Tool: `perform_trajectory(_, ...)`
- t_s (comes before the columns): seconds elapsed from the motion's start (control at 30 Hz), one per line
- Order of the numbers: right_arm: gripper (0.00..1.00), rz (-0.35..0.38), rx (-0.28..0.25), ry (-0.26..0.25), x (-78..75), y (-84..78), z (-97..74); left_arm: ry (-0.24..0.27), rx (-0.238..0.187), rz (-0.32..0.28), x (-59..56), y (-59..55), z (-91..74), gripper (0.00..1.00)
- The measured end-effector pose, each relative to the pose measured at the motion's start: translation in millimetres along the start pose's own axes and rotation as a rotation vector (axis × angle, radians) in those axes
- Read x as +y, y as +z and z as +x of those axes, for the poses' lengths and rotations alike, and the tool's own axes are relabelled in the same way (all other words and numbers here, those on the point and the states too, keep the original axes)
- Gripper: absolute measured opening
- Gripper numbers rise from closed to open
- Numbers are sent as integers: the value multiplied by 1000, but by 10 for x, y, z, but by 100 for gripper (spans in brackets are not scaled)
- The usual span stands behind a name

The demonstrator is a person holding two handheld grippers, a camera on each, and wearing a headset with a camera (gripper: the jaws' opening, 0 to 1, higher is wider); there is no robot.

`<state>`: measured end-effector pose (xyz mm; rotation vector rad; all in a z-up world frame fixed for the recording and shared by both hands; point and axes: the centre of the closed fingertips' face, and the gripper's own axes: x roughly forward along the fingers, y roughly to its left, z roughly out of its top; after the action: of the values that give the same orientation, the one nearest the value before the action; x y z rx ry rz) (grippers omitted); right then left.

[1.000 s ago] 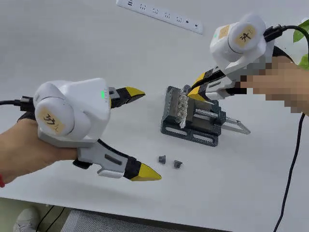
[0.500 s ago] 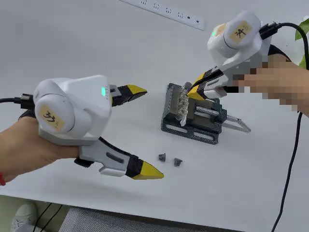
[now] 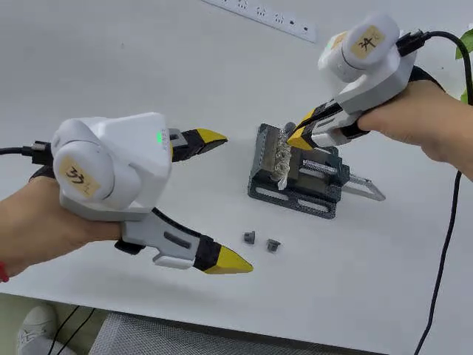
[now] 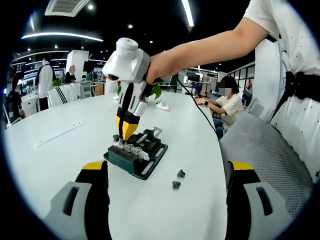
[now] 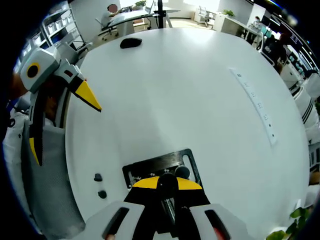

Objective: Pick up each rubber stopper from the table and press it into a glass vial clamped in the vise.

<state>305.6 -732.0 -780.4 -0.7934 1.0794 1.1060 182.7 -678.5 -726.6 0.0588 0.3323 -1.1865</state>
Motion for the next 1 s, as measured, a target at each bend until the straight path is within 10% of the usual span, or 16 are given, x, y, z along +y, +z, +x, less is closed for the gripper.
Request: perform_trajectory(1.0,5,-35,66,-16,4,7,44,-3,-10,-4,17,20,23,98)
